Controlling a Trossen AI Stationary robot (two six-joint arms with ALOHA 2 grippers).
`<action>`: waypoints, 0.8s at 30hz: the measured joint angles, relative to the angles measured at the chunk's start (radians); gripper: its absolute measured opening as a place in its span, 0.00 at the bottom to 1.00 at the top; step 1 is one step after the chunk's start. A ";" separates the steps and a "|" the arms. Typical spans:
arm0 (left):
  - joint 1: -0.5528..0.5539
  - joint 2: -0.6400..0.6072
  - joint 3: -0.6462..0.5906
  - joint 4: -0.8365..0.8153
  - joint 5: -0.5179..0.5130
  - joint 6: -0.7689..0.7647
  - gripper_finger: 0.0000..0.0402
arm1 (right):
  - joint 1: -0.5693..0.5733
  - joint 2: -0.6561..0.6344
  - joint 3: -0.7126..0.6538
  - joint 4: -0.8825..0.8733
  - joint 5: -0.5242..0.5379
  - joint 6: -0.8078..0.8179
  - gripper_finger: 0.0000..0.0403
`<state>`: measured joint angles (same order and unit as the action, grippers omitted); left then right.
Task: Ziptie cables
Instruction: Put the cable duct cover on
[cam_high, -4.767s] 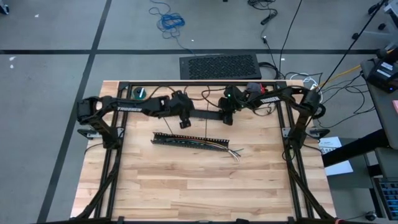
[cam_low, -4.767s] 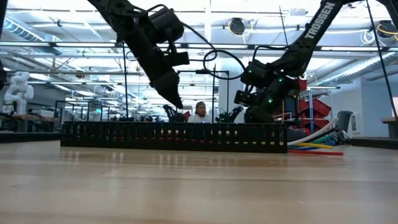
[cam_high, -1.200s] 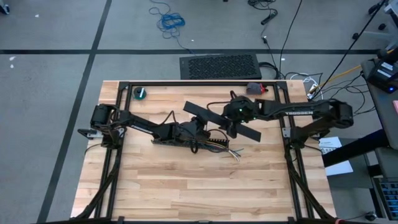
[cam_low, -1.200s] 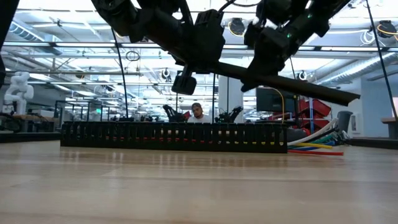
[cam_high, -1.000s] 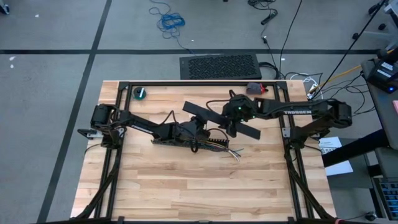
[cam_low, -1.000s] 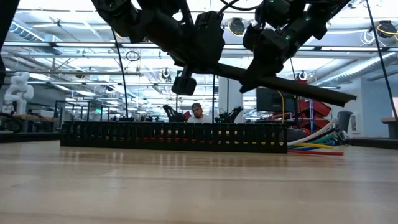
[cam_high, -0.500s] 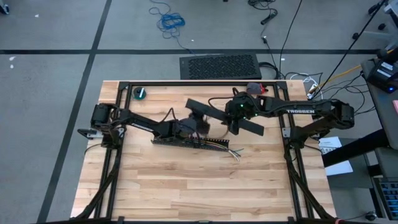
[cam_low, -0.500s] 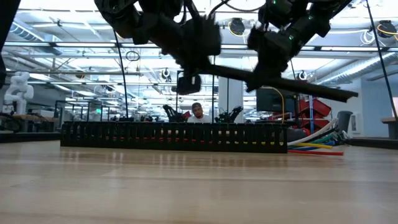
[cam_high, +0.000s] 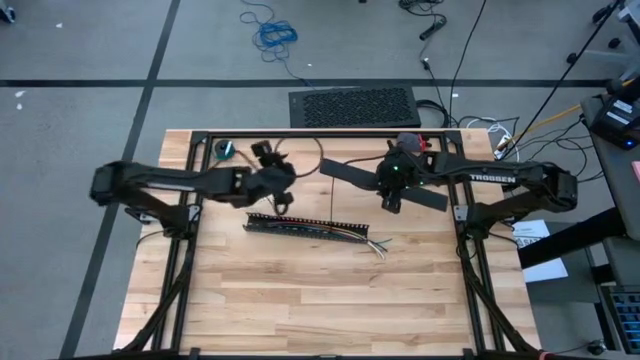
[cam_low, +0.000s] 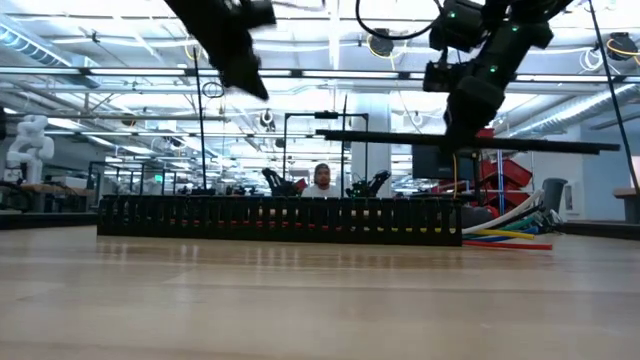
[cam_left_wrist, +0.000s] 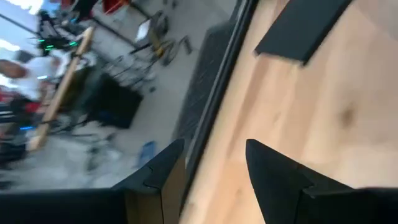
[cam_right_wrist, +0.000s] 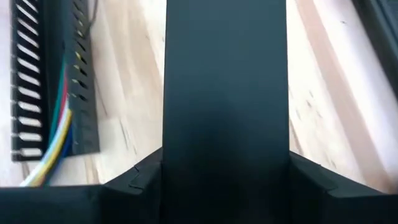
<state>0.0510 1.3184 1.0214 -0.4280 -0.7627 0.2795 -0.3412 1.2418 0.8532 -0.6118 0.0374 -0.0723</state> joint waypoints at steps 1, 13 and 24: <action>-0.017 -0.026 0.000 -0.005 0.015 -0.026 0.42 | 0.000 -0.011 0.000 -0.014 0.006 0.000 0.52; -0.232 0.156 0.001 0.226 0.387 -0.245 0.43 | 0.049 -0.149 -0.026 -0.278 0.019 0.045 0.52; -0.212 0.534 0.214 0.392 0.613 -0.115 0.64 | 0.201 -0.261 -0.098 -0.359 0.038 0.150 0.52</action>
<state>-0.1608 1.8528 1.2354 -0.0361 -0.1499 0.1646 -0.1405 0.9804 0.7547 -0.9710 0.0753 0.0777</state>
